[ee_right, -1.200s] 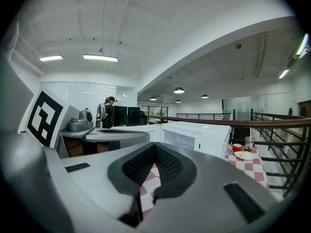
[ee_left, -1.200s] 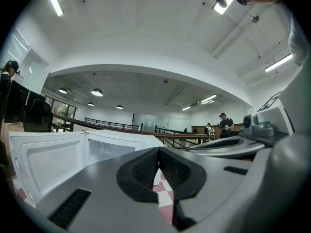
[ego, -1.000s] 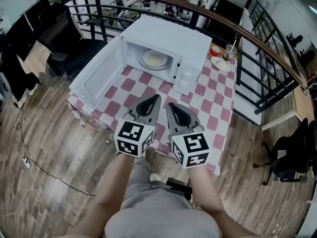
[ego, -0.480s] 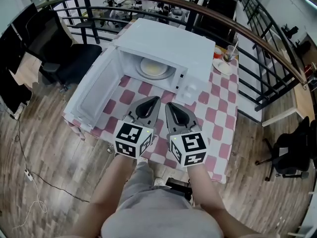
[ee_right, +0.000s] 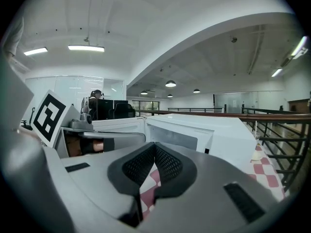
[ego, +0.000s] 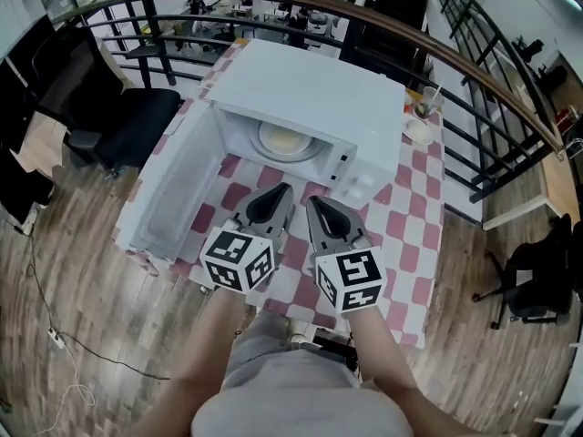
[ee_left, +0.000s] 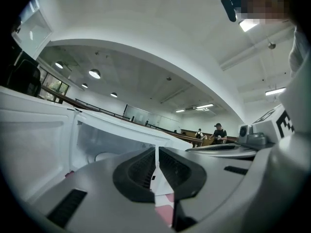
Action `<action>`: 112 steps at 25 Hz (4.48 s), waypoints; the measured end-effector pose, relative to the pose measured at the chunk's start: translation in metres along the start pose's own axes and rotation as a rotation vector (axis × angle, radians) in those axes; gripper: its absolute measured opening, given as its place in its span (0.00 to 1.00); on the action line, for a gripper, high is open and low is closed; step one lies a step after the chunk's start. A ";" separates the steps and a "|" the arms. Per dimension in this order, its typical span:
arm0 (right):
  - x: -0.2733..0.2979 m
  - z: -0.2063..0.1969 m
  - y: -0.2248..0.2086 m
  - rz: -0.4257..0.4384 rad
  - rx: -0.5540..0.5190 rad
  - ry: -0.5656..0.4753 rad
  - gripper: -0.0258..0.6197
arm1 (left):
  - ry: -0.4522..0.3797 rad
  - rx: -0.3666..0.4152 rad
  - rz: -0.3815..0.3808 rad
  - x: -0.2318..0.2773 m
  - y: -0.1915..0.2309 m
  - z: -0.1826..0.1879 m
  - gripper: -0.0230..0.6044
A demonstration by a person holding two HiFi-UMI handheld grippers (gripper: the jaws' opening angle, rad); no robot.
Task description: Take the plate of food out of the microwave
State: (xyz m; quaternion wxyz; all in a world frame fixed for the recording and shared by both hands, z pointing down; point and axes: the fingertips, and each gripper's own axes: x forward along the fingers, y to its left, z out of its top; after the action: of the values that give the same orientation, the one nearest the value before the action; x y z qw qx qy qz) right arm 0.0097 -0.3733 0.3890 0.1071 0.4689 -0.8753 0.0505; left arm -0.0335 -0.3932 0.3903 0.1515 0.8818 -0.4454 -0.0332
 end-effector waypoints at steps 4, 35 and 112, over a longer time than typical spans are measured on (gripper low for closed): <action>0.012 -0.004 -0.005 -0.019 0.008 0.008 0.08 | 0.021 -0.046 -0.006 0.010 0.017 -0.009 0.16; 0.078 -0.045 -0.032 -0.057 0.056 0.080 0.08 | 0.128 -0.643 0.108 0.088 0.124 -0.091 0.48; 0.091 -0.078 -0.048 -0.098 0.056 0.130 0.08 | 0.121 -1.162 0.456 0.115 0.196 -0.148 0.16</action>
State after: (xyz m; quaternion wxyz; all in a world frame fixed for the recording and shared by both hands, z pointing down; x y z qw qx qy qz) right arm 0.0117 -0.4591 0.4851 0.1529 0.5098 -0.8407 0.0999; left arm -0.0876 -0.5585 0.5978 0.6343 0.5384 -0.5223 -0.1870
